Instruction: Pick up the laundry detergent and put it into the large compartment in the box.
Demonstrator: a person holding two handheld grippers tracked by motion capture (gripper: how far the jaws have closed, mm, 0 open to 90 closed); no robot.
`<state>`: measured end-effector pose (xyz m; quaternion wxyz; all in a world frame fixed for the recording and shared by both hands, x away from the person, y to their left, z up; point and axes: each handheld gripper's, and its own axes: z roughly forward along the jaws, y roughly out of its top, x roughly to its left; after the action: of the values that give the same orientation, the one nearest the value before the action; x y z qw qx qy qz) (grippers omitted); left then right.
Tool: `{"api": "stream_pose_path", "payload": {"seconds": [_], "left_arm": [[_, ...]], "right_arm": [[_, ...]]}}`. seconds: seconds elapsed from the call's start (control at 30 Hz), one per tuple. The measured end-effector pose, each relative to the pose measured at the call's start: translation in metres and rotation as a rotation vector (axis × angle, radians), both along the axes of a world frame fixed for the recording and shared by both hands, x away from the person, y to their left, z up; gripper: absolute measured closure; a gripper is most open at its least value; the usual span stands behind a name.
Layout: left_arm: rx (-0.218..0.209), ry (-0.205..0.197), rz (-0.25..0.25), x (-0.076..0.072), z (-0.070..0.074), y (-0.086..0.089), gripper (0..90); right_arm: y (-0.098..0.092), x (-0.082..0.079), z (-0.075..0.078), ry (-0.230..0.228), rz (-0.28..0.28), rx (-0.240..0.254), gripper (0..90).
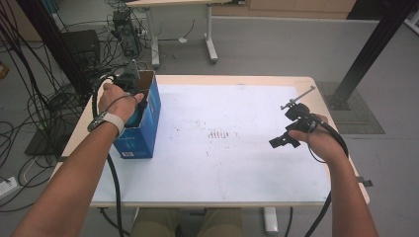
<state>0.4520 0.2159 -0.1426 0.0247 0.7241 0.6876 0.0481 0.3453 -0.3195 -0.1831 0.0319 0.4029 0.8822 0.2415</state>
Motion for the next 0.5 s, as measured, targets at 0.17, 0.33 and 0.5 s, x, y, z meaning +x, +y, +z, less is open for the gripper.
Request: {"api": "stream_pose_path", "payload": {"seconds": [0.17, 0.33, 0.5], "left_arm": [[0.001, 0.002, 0.0, 0.0006, 0.0, -0.0002, 38.0], [0.004, 0.004, -0.005, 0.0013, -0.0001, -0.0008, 38.0], [0.003, 0.004, -0.005, 0.0012, -0.0002, -0.0002, 38.0]], "right_arm": [[0.0004, 0.0002, -0.0001, 0.001, 0.001, -0.002, 7.0], [0.0, -0.0001, -0.0001, 0.001, -0.001, -0.001, 7.0], [-0.0005, -0.0004, -0.001, -0.001, 0.001, 0.0, 7.0]]}}
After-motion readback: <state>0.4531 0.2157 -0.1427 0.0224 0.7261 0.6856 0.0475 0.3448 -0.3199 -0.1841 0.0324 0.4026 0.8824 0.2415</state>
